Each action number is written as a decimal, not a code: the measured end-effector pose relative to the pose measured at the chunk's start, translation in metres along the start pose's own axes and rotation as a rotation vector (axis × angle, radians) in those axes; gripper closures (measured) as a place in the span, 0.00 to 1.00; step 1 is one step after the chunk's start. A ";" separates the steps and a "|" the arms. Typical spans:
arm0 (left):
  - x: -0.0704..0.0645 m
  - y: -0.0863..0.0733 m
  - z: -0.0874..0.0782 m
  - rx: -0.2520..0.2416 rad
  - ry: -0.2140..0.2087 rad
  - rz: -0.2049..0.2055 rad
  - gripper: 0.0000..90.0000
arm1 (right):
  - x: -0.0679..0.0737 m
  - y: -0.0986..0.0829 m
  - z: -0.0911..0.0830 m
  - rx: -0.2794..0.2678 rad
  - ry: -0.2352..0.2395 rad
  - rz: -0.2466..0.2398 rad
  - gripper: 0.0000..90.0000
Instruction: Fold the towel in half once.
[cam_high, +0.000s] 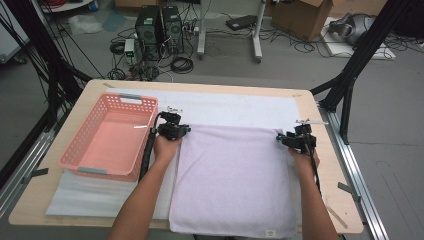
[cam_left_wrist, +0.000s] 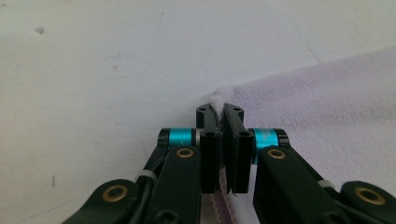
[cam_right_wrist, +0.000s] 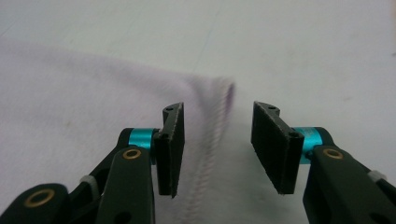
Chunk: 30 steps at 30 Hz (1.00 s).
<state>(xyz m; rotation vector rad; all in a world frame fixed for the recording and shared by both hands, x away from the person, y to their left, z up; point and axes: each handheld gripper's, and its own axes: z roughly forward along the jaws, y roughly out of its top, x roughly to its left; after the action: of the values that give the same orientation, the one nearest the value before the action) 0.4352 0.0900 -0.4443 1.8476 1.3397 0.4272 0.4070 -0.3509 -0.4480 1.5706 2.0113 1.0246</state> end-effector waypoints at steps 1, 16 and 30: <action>0.000 -0.001 -0.001 -0.013 0.007 0.007 0.95 | 0.003 -0.001 0.000 -0.008 -0.019 -0.023 0.66; 0.006 0.011 -0.006 -0.188 0.041 -0.043 0.94 | 0.010 0.017 -0.001 -0.177 -0.038 -0.063 0.97; -0.015 -0.001 -0.021 -0.142 -0.104 0.034 0.57 | 0.012 0.004 -0.024 -0.118 0.004 -0.069 0.67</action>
<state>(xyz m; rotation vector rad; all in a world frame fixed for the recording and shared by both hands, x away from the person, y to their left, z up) 0.4153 0.0850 -0.4294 1.7524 1.1796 0.4267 0.3899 -0.3468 -0.4274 1.4300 1.9560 1.0990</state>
